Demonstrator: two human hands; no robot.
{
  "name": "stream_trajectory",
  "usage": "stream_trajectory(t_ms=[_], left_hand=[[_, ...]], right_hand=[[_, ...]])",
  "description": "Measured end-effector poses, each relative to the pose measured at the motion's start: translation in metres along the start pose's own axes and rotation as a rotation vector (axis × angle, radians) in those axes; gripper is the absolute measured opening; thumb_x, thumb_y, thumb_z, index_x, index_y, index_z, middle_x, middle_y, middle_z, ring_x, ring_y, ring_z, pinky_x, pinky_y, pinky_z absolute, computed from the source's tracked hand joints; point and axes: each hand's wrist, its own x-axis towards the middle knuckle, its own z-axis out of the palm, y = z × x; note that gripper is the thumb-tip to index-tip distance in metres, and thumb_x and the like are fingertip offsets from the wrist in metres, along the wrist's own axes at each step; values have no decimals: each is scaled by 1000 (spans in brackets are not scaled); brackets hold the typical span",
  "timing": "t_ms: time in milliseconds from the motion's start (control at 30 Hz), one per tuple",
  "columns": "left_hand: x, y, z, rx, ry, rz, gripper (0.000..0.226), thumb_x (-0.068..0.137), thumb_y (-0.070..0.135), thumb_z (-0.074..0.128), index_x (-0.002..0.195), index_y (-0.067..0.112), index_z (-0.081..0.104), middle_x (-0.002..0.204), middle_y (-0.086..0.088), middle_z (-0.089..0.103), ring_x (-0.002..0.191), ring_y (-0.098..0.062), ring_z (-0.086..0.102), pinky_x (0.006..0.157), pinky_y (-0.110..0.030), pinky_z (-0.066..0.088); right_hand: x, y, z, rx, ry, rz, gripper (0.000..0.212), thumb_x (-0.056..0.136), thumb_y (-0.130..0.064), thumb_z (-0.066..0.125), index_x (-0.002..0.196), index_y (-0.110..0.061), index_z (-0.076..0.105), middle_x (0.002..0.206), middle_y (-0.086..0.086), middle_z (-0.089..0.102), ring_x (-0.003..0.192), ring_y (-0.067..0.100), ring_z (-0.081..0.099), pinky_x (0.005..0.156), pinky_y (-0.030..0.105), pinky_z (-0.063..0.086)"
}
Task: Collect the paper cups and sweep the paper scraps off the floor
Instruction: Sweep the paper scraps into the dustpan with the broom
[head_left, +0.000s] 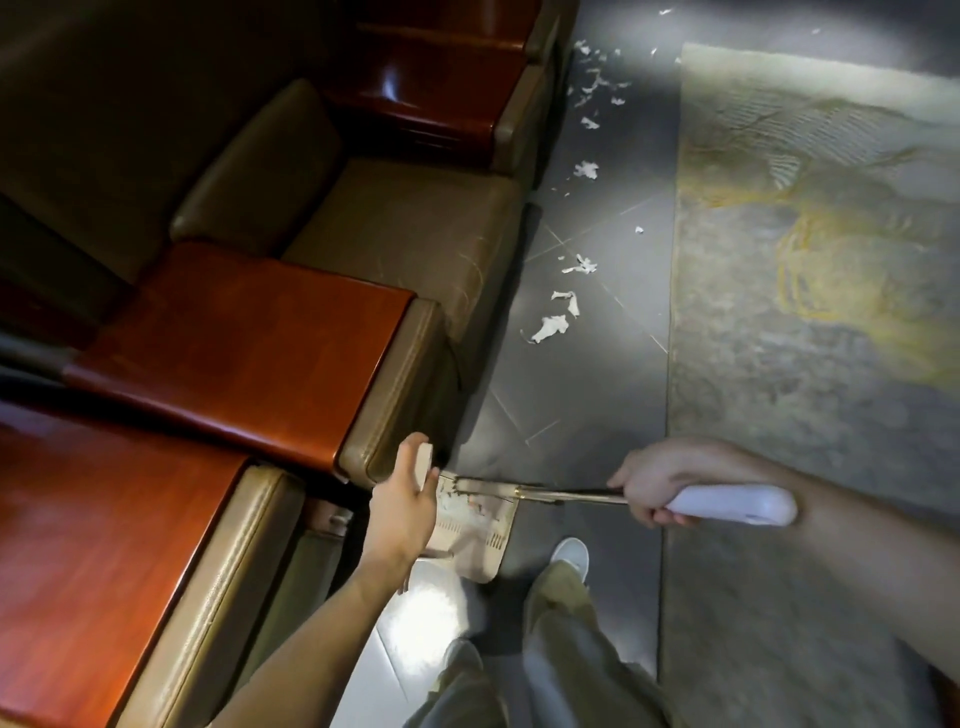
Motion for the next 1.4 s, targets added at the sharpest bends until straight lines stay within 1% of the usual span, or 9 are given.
stream_trajectory(t_ms=[200,400,600,667,733,767,867,1000,1400], left_hand=[[20,24,21,18,-47,41,43,98,25,46,134,39,28,97,11,52,71,-17,62,58,-24,56],[70,75,53,54,-78,96,43,96,30,46,132,42,26,105,0,59,86,-26,65,70,-33,59],[134,135,80,54,-82,112,42,97,27,45,133,41,27,107,-8,60,87,-27,65,57,-18,54],[159,152,84,55,-70,123,39,98,27,44,129,43,28,101,-12,62,75,-22,63,54,-22,54],[181,167,87,50,-64,125,37,99,27,44,128,43,28,98,-14,62,67,-17,58,50,-21,50],[193,174,89,45,-68,126,36,99,27,43,128,43,29,98,-13,62,65,-15,56,48,-20,48],[227,194,95,35,-74,120,35,99,26,43,126,44,29,98,-9,60,64,-15,57,46,-17,45],[278,213,102,14,-107,88,37,99,24,45,129,41,31,91,2,58,64,-16,63,50,-19,50],[393,251,114,68,-143,4,35,98,29,47,130,40,38,80,3,62,63,-12,62,58,-21,50]], right_hand=[[-24,24,-37,46,42,119,60,87,4,45,145,-3,34,55,7,39,27,10,34,34,11,31],[-14,87,-96,334,107,91,55,85,2,51,139,-2,44,50,3,48,27,8,41,33,14,34],[13,132,-164,583,143,154,52,91,-3,47,143,-7,41,32,0,43,24,7,37,31,11,29],[21,137,-189,617,173,193,27,91,-2,47,107,-1,68,31,0,42,25,9,37,32,13,30],[29,131,-215,531,244,197,42,86,0,48,46,-8,59,32,1,43,37,13,40,43,19,31],[31,126,-229,470,263,185,46,84,0,48,39,-10,52,34,1,44,43,15,40,47,21,32],[55,121,-275,437,345,117,24,82,0,50,59,-7,54,47,5,51,48,17,44,48,23,35],[99,122,-319,710,399,39,11,80,6,50,78,-3,56,47,7,47,43,18,42,43,21,34],[193,134,-444,873,555,-39,29,80,9,41,94,-10,59,41,7,46,36,19,41,37,20,36]])
